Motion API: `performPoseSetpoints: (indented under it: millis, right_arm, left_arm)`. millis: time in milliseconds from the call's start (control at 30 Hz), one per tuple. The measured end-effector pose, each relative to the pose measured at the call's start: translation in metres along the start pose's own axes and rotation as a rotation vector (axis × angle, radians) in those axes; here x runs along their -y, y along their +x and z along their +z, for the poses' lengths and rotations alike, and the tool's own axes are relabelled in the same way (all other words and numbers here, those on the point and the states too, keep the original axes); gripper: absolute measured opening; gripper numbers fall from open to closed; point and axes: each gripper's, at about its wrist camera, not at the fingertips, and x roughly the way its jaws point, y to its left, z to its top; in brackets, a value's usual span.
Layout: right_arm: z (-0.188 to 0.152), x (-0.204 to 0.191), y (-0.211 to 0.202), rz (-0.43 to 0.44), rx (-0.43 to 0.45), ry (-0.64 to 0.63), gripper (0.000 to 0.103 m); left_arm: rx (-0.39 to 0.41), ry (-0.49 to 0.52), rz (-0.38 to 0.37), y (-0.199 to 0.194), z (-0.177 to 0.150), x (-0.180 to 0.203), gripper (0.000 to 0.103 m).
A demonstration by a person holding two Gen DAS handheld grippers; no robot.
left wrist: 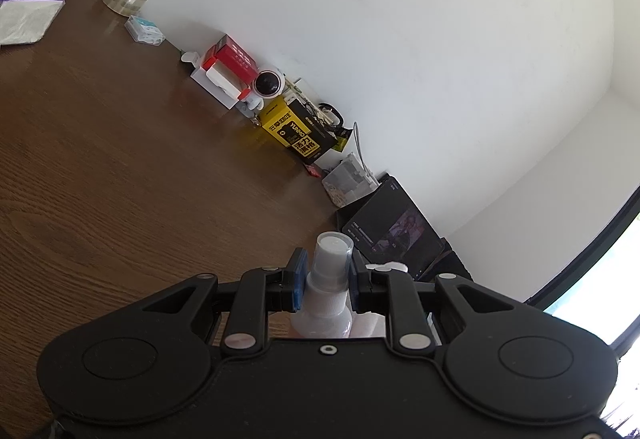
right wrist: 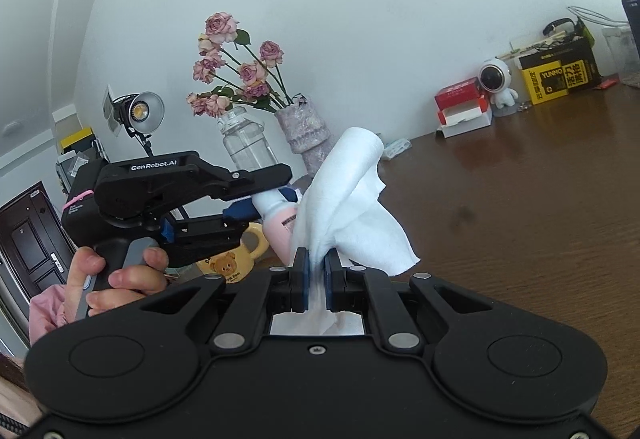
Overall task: Clean container
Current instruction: 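Wipe the bottle body with the right gripper's tissue while the left gripper holds it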
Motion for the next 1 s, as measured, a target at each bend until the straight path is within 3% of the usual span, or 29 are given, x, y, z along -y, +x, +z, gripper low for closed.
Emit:
performPoseSetpoints:
  millis: [200, 767, 1000]
  right_arm:
    - [-0.002, 0.004, -0.004, -0.008, -0.001, 0.015, 0.008]
    - [0.029, -0.031, 0.014, 0.094, 0.042, -0.1, 0.008]
    - [0.021, -0.022, 0.014, 0.07, 0.02, -0.068, 0.008]
  left_arm:
    - [-0.001, 0.002, 0.003, 0.001, -0.001, 0.001, 0.021]
    - [-0.009, 0.008, 0.0, 0.003, -0.003, 0.004, 0.021]
    - [-0.009, 0.008, -0.001, 0.003, -0.002, 0.005, 0.021]
